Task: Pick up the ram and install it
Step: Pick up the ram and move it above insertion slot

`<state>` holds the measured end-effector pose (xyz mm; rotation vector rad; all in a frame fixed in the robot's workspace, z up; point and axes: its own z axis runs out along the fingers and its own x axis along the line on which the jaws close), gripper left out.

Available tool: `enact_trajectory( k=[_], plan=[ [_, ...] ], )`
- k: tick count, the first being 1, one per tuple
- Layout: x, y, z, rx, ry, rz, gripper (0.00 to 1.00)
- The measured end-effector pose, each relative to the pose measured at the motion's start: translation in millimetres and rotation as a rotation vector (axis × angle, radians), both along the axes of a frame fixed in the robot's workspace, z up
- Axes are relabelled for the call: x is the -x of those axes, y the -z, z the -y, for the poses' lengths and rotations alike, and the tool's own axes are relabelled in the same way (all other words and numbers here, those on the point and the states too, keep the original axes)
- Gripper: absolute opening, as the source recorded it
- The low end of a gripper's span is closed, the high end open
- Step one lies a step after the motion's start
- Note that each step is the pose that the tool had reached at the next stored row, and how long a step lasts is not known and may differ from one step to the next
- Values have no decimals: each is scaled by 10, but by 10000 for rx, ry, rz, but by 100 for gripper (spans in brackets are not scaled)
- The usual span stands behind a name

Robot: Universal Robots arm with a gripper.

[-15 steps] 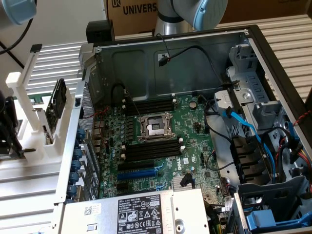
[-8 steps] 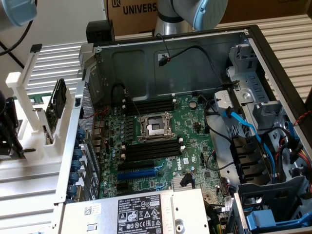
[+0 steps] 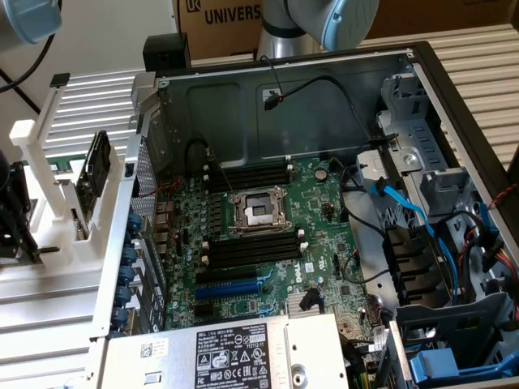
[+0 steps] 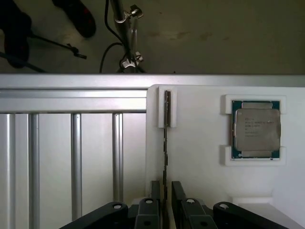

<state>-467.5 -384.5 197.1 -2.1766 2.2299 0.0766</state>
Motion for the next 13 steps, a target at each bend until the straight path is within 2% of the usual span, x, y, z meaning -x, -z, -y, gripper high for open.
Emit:
enact_trajectory(
  k=[5,7,13],
  plan=[
    [-1,0,1,-1,-2,0,22],
    [0,0,0,1,-1,-1,13],
    [0,0,0,0,-1,0,13]
  ],
)
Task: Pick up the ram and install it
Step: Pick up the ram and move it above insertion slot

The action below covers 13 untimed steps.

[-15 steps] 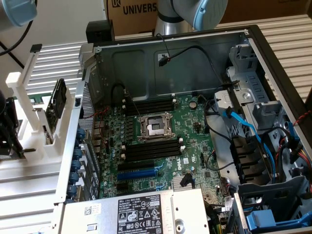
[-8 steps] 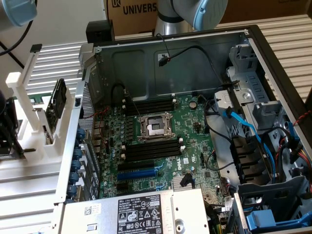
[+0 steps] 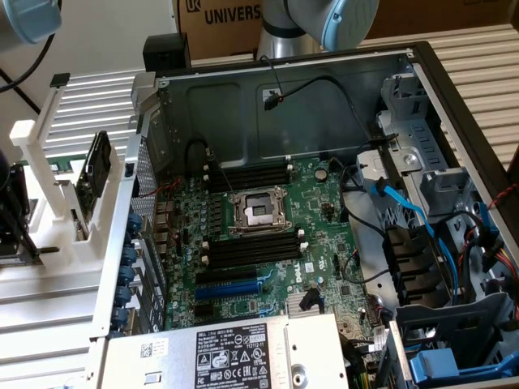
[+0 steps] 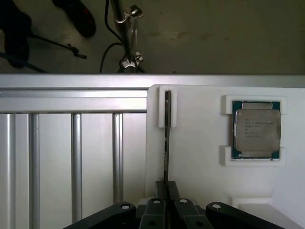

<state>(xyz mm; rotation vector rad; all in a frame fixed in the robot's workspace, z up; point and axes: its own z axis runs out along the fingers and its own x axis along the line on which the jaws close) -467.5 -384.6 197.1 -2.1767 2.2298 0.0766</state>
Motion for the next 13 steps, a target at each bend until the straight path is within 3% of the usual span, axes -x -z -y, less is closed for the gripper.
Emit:
enact_trajectory(
  k=[11,13],
  plan=[
    [0,-1,-1,1,1,1,13],
    [1,-44,0,2,0,4,13]
  ],
)
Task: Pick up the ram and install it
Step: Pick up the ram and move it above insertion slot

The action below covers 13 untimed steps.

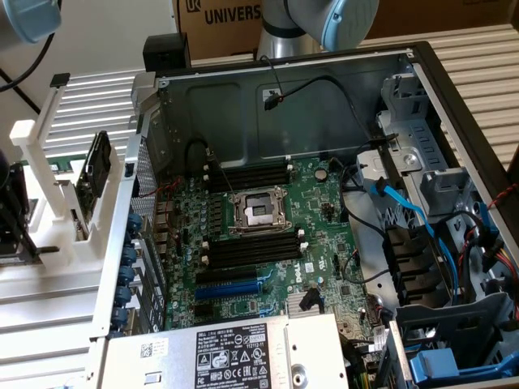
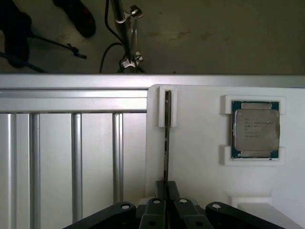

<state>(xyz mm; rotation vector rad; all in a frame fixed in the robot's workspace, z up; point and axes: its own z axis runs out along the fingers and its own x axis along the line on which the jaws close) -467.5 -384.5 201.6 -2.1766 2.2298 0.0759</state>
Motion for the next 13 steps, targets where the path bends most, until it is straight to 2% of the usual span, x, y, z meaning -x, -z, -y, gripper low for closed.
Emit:
enact_trajectory(
  k=[13],
  plan=[
    [16,-550,-8,16,0,3,13]
  ],
)
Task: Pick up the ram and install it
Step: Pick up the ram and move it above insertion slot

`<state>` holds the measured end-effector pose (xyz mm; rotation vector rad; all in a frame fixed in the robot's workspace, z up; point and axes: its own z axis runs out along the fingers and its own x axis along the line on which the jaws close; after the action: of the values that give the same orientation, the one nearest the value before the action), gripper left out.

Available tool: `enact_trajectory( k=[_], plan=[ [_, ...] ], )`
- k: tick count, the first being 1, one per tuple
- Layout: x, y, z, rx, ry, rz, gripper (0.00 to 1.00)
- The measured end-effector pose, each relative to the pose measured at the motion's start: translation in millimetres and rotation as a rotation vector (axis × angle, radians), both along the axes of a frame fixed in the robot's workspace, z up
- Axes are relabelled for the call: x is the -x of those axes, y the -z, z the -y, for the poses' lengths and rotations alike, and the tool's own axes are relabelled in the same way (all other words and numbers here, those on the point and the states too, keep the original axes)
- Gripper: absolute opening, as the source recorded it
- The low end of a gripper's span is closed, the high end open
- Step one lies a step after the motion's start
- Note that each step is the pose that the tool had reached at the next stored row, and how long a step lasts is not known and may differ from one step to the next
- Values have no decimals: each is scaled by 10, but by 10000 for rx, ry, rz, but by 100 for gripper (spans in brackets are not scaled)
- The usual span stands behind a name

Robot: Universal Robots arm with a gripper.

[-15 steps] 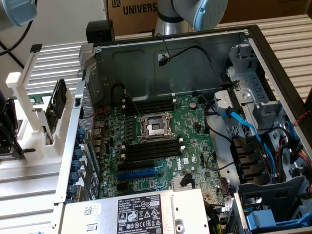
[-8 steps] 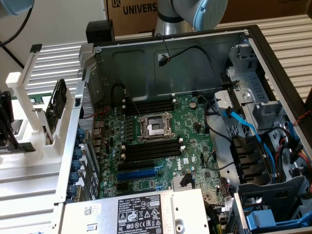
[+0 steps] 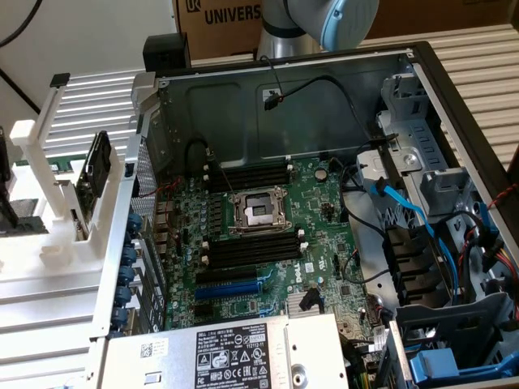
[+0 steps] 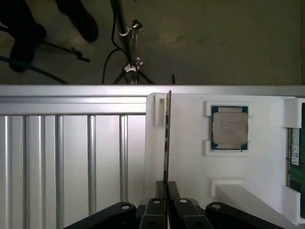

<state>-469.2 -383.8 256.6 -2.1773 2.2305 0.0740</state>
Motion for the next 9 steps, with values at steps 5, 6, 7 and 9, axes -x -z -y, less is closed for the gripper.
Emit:
enact_trajectory(
  k=[5,6,7,9],
  plan=[
    [14,-237,-2,40,2,0,13],
    [17,-315,-2,52,4,0,13],
    [18,-355,-3,58,7,1,13],
    [21,-529,-3,80,17,1,13]
  ],
)
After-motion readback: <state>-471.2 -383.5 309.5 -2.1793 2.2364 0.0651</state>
